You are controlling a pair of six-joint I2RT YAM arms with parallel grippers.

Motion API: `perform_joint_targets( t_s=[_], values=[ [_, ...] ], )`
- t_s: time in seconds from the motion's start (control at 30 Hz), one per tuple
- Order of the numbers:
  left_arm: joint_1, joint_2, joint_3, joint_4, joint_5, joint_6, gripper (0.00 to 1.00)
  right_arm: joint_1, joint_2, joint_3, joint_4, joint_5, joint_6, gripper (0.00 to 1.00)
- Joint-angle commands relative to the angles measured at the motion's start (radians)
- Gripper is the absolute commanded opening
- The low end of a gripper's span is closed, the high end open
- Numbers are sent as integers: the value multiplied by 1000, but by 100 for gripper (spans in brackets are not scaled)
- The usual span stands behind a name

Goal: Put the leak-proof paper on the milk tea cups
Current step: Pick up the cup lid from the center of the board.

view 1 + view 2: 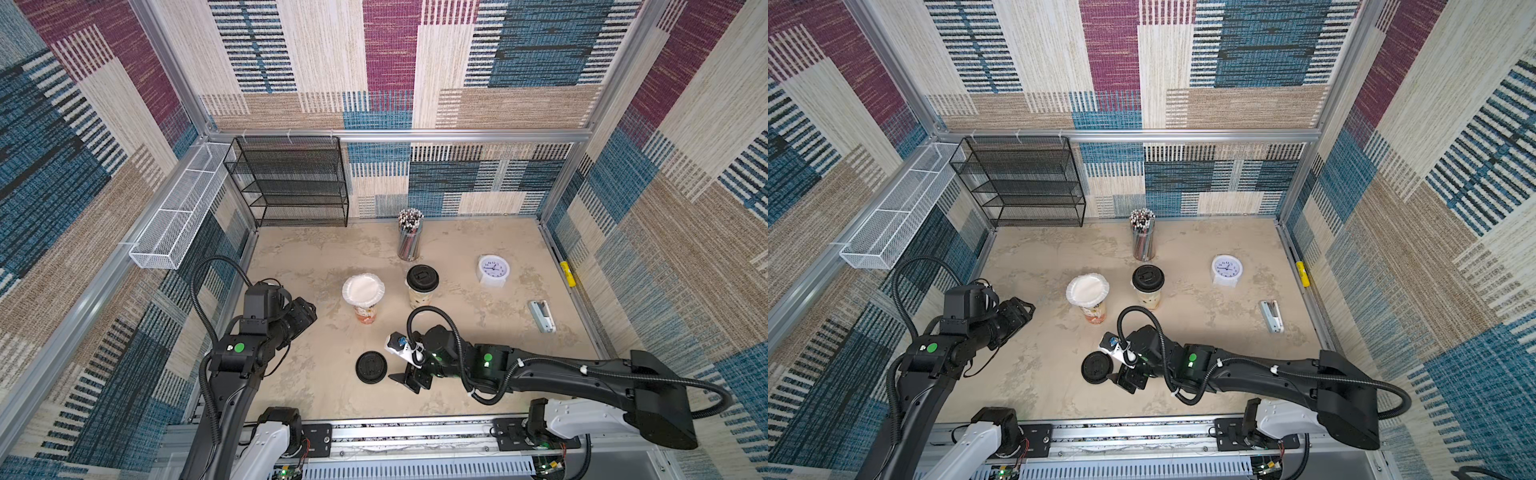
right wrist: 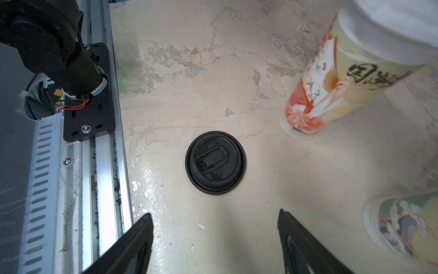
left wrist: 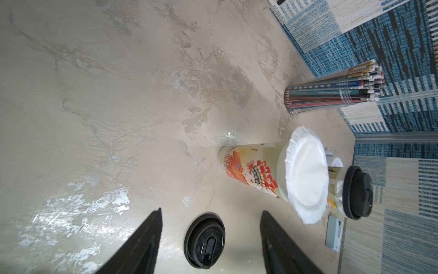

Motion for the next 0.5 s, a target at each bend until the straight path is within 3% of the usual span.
perform_joint_targets(
  t_s=[0.0,0.47],
  values=[
    [2,-28,-21,-16,-52,-57,68,4,89,-3,240,-47,-120,86],
    [2,-54,-23,-35,-61,-56,68,-10,408,65,351,-52,-42,87]
  ],
)
